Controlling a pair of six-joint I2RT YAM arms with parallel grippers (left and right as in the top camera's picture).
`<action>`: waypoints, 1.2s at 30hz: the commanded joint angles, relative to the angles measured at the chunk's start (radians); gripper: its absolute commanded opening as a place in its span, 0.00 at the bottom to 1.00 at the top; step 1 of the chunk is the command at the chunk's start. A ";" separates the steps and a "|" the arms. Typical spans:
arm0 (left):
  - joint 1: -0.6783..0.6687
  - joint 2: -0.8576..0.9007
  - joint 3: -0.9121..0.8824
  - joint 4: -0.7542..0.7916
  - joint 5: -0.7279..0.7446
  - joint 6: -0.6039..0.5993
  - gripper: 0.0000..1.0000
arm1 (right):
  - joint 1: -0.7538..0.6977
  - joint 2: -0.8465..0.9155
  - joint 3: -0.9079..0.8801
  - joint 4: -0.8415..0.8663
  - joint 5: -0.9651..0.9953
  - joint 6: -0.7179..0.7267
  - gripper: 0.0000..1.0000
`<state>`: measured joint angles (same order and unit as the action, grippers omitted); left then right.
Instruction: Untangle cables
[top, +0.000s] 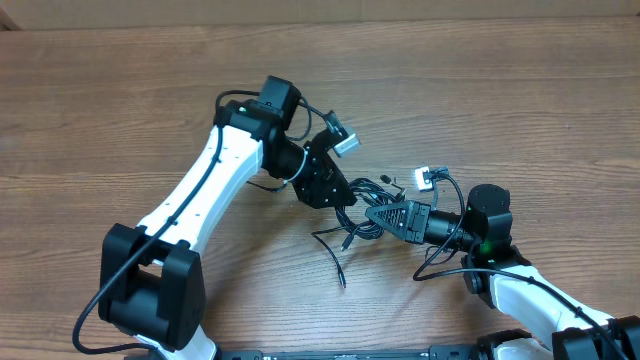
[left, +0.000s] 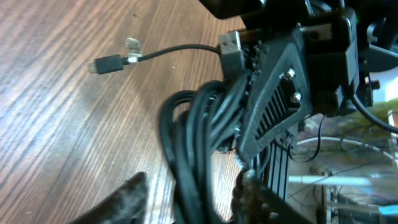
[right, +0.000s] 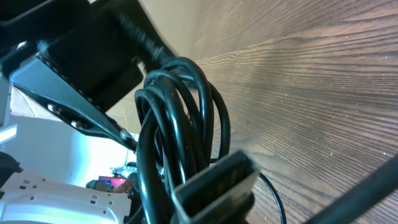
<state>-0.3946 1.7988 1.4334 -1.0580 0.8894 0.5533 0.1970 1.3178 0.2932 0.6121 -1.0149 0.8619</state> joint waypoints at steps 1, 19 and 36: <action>-0.031 -0.026 -0.007 -0.013 -0.011 0.051 0.40 | -0.001 0.001 0.003 0.011 0.022 0.034 0.06; 0.023 -0.026 -0.048 0.323 -0.411 -1.010 0.04 | 0.034 0.001 0.003 -0.114 0.222 0.051 1.00; 0.007 -0.026 -0.049 0.126 -0.479 -1.786 0.04 | 0.494 0.001 0.004 -0.068 0.960 -0.086 0.65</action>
<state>-0.3801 1.7977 1.3861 -0.9234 0.4194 -1.0992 0.6708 1.3178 0.2928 0.5304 -0.2173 0.7704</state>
